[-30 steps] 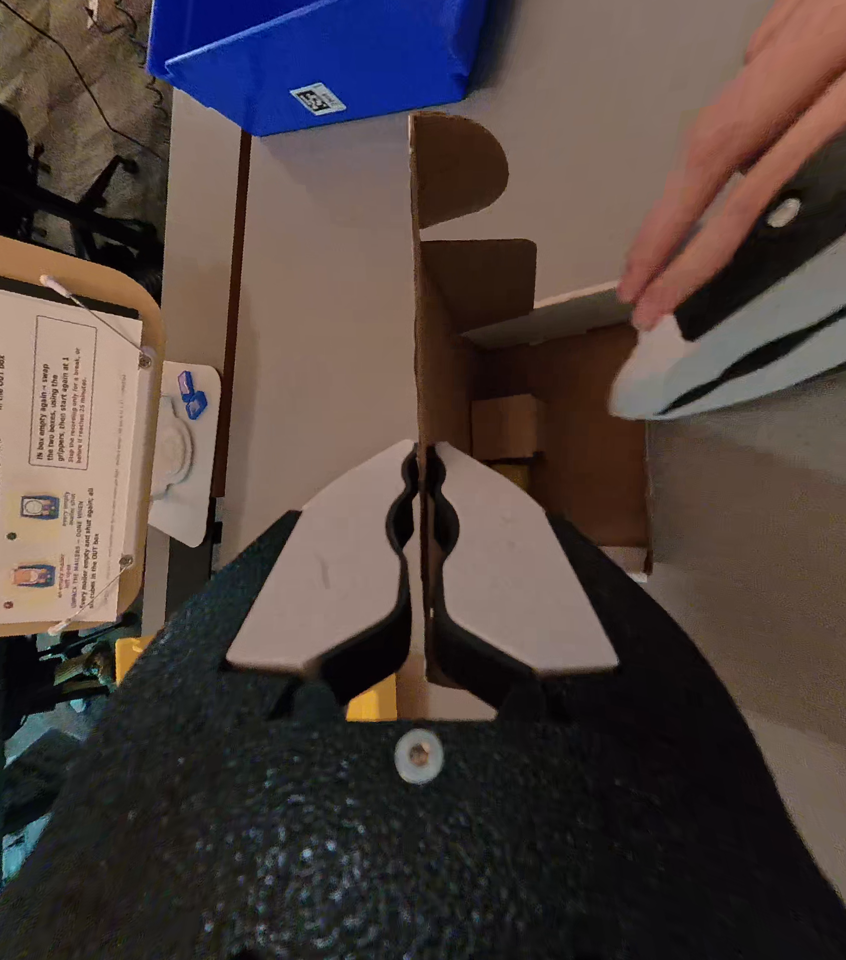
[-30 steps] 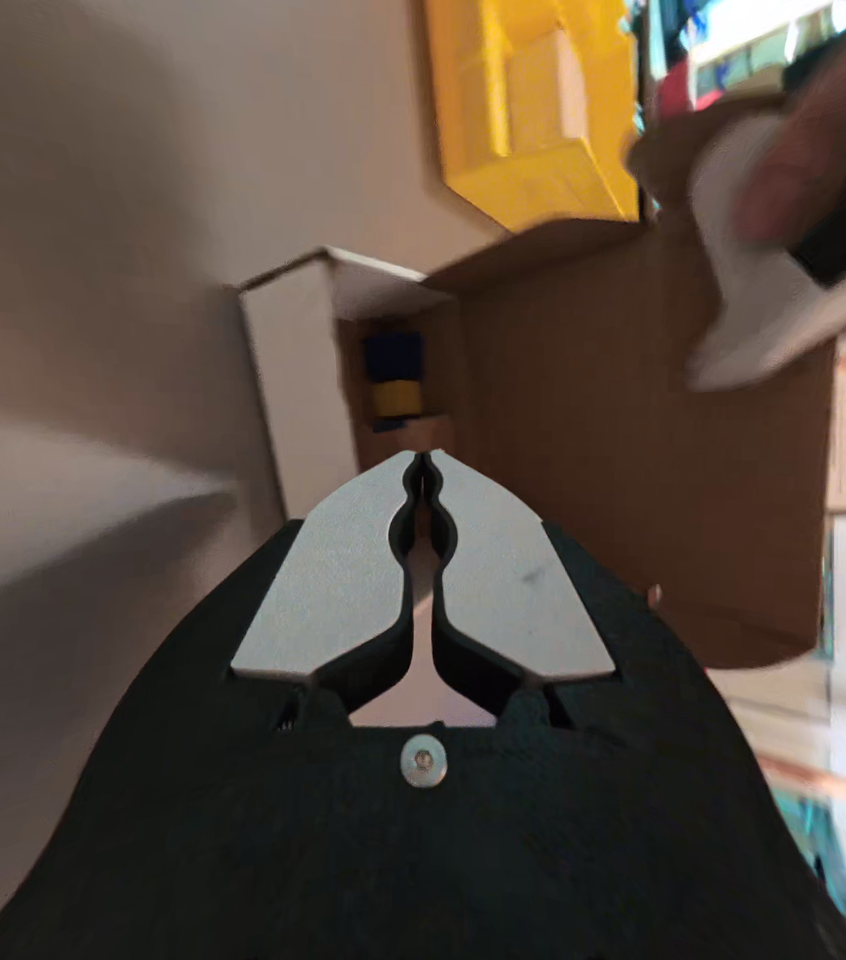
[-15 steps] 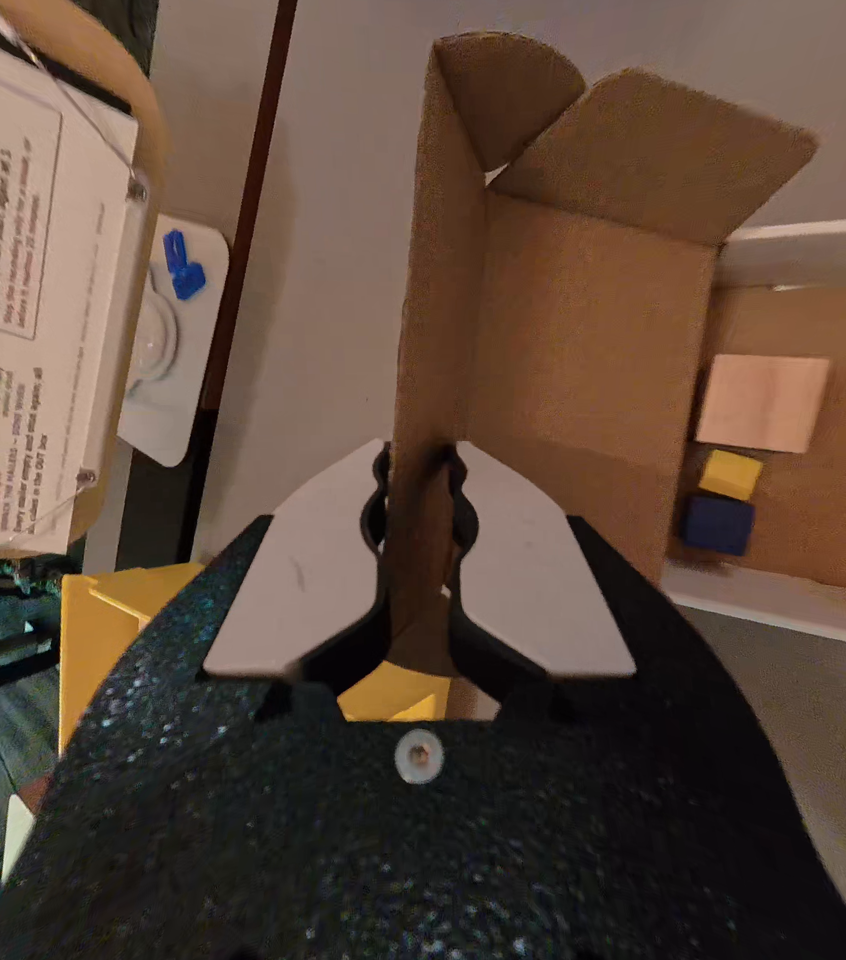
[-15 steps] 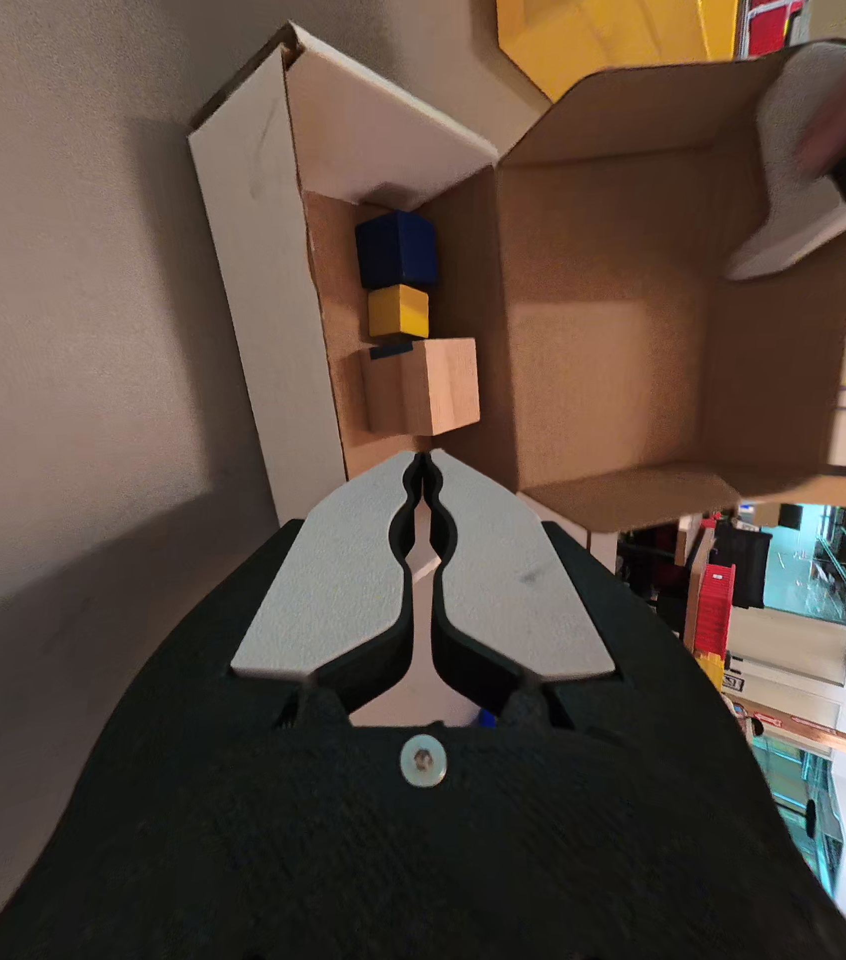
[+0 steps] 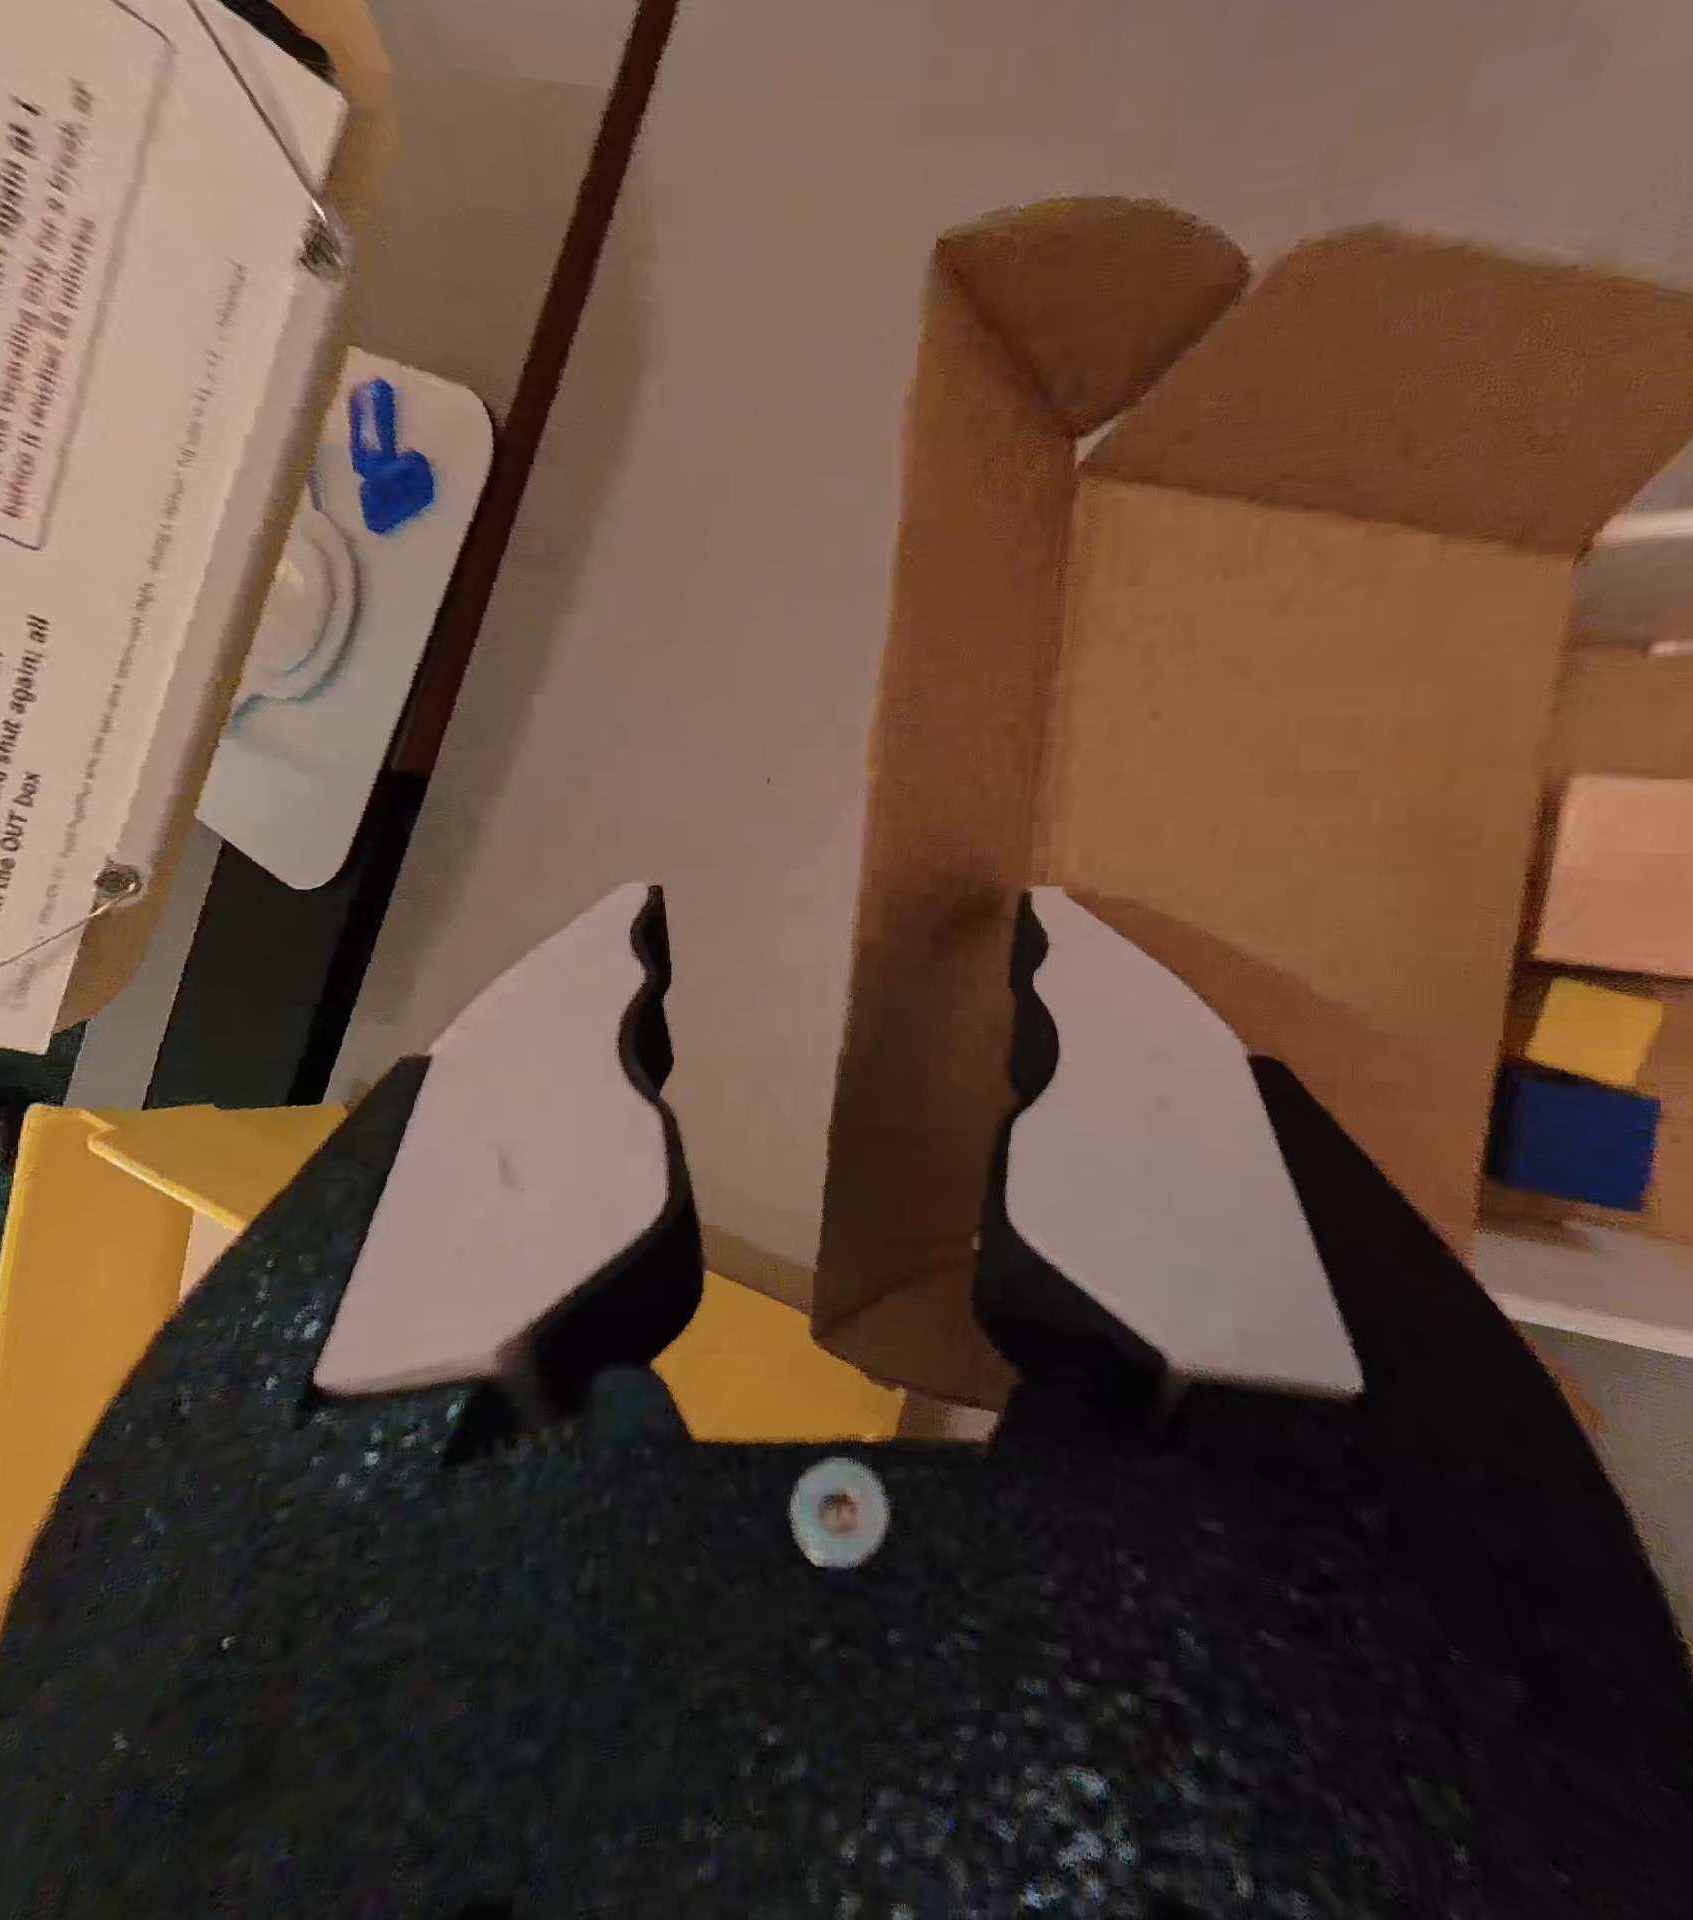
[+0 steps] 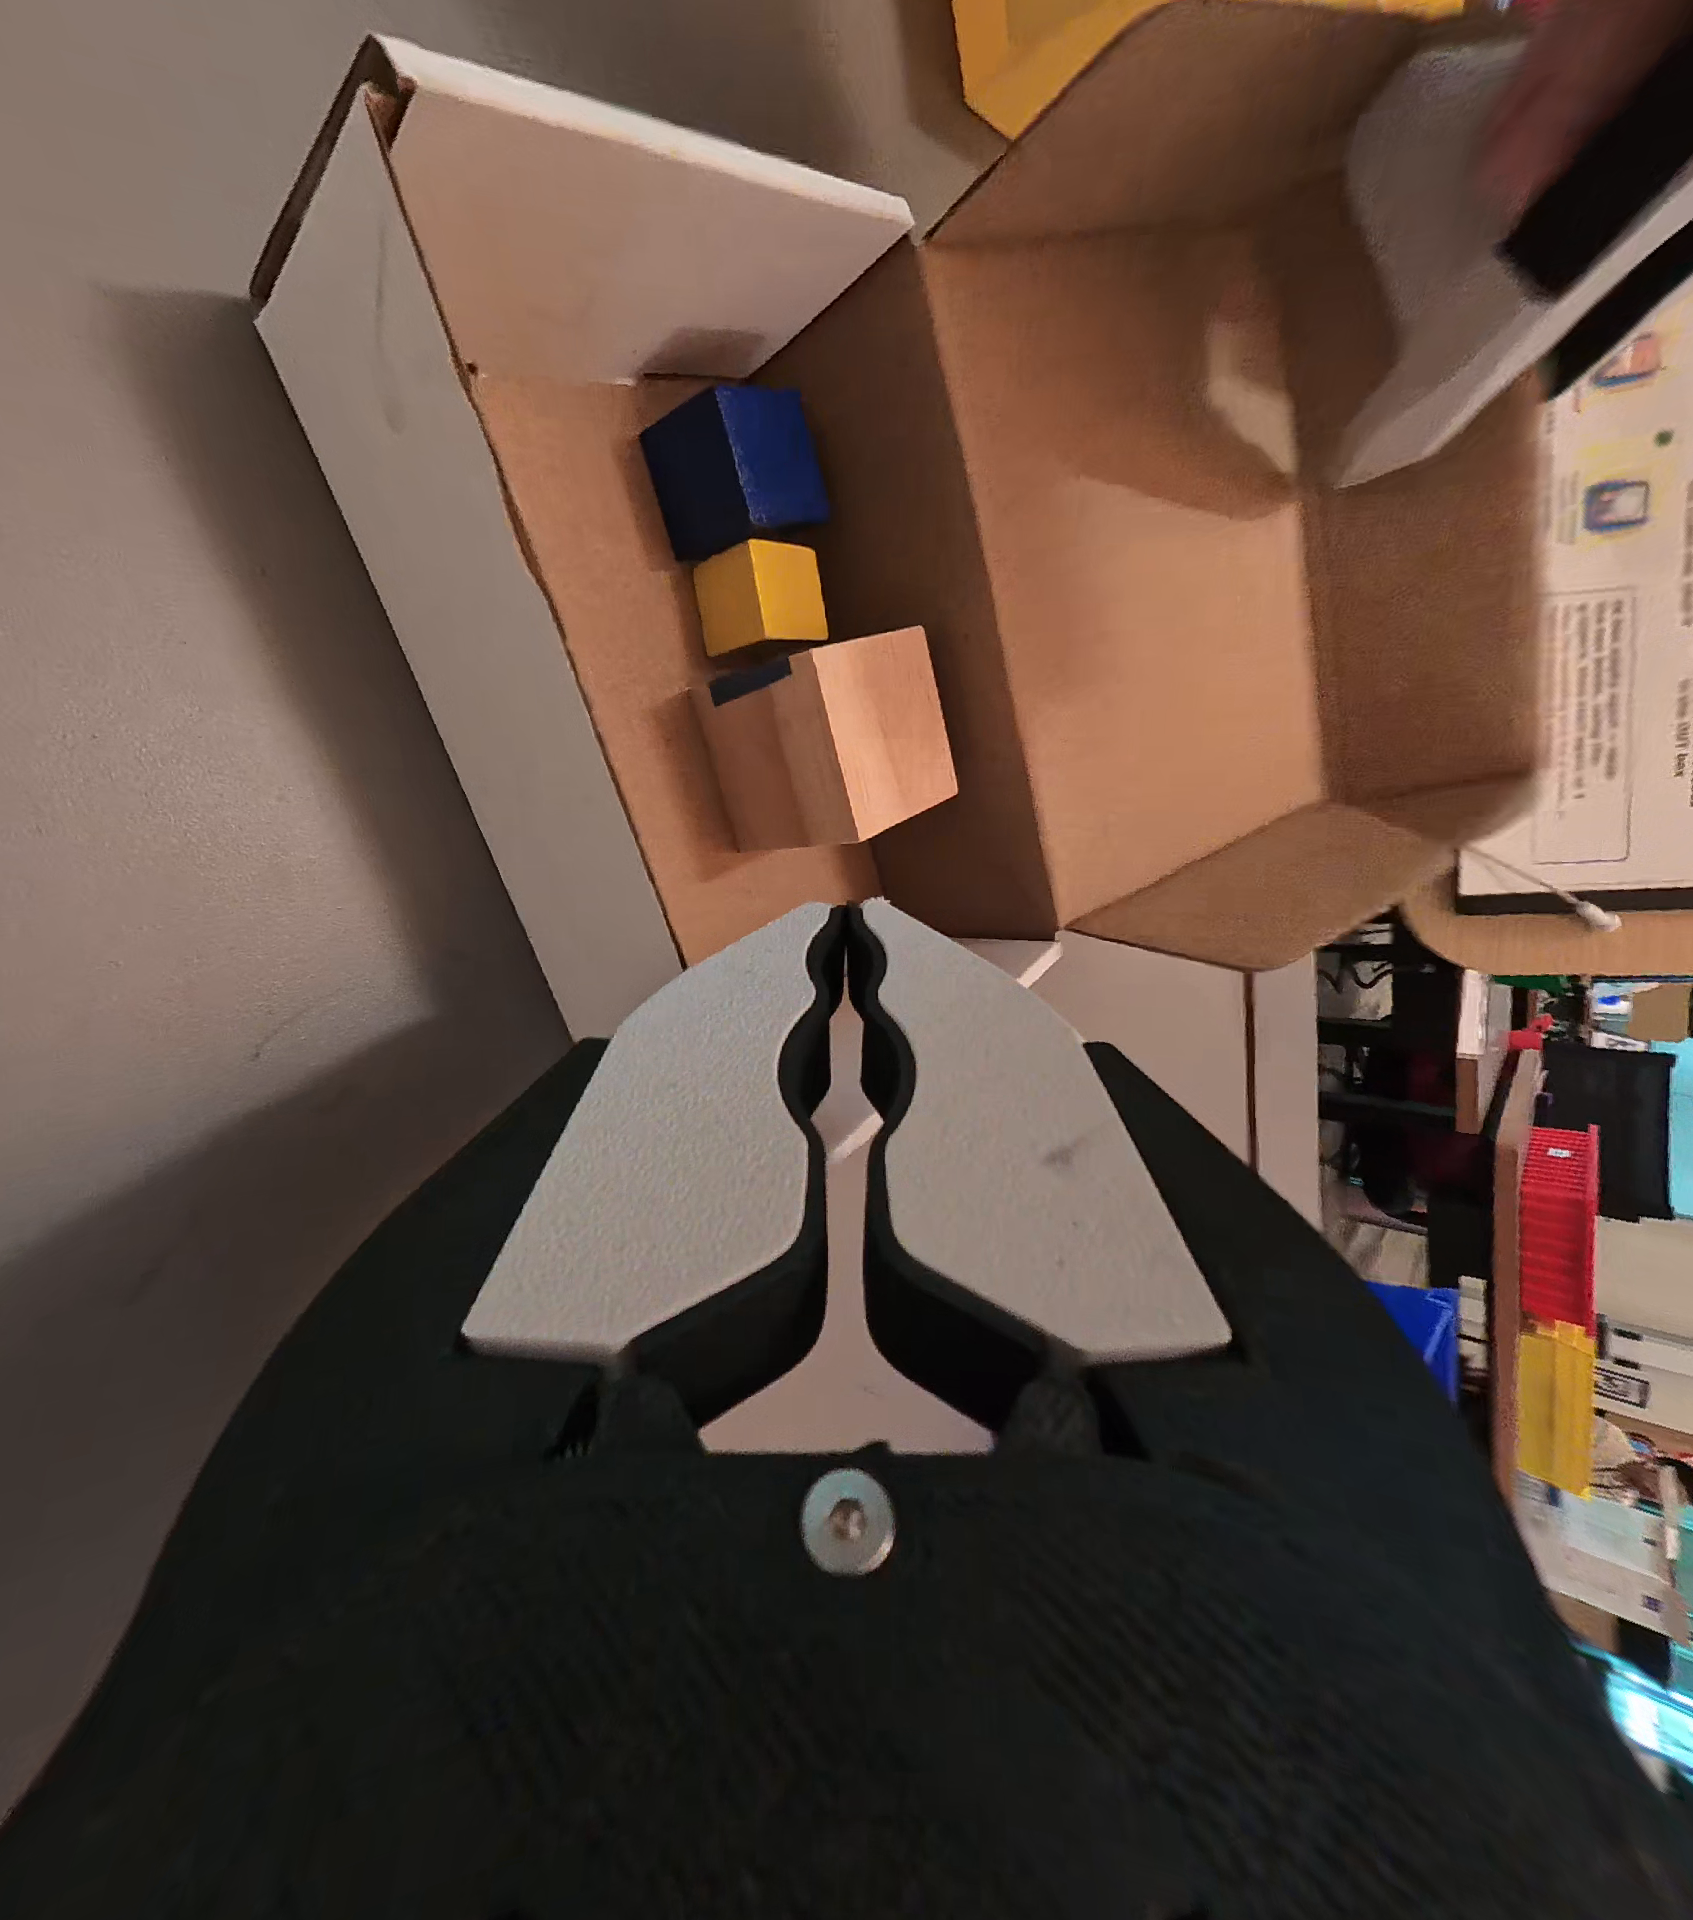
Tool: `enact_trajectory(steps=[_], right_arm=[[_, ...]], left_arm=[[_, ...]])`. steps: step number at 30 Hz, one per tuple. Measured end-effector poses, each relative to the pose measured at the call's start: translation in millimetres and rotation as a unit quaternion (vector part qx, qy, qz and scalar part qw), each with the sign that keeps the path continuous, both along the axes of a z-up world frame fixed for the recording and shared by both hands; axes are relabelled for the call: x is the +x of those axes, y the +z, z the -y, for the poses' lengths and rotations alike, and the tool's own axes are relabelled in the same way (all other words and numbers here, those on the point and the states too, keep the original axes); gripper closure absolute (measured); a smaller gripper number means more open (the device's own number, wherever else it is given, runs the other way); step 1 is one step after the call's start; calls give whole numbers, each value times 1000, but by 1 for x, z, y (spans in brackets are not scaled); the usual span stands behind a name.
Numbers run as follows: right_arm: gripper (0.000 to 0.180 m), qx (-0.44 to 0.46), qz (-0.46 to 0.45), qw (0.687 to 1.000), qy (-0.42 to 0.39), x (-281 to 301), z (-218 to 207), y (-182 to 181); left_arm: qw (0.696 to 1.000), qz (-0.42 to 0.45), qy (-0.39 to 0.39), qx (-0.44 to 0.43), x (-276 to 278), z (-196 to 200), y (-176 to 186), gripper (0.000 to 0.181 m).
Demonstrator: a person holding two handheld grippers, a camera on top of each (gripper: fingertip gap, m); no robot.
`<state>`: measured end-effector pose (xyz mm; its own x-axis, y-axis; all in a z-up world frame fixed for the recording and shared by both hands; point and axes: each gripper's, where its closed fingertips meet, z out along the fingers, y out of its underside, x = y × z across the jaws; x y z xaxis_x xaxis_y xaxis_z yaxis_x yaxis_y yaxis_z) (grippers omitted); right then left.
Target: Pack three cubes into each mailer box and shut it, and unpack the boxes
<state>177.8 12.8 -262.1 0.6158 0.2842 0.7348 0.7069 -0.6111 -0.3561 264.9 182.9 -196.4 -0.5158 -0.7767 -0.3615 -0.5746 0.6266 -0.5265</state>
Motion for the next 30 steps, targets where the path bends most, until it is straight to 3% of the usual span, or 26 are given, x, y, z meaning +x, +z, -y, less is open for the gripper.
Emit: enact_trajectory(steps=[1, 4, 7, 12, 16, 20, 28, 30], right_arm=[[180, 4, -15, 1000, -3, 0, 0, 0], [175, 23, -81, 996, -10, -2, 2, 2], [155, 66, -151, 986, -16, -5, 3, 16], [135, 139, -275, 950, -56, -6, 9, 50], [130, 121, -357, 914, -153, -4, 6, 47], [127, 65, -340, 912, -219, 4, -9, 27], [125, -43, -374, 882, -284, 9, -36, -12], [128, -22, -387, 871, -301, 14, -42, -8]], left_arm=[[999, 24, 8, -25, -4, 7, 13, 115], [990, 106, 20, -95, -22, 27, 47, 107], [965, 192, 35, -178, -45, 41, 72, 106], [923, 255, 34, -287, -90, 54, 69, 104], [925, 229, 33, -300, -113, 54, 39, 101], [919, 230, 18, -320, -122, 54, 32, 102], [944, 236, 22, -229, -142, 26, 33, 108], [950, 239, 29, -198, -144, 18, 32, 110]])
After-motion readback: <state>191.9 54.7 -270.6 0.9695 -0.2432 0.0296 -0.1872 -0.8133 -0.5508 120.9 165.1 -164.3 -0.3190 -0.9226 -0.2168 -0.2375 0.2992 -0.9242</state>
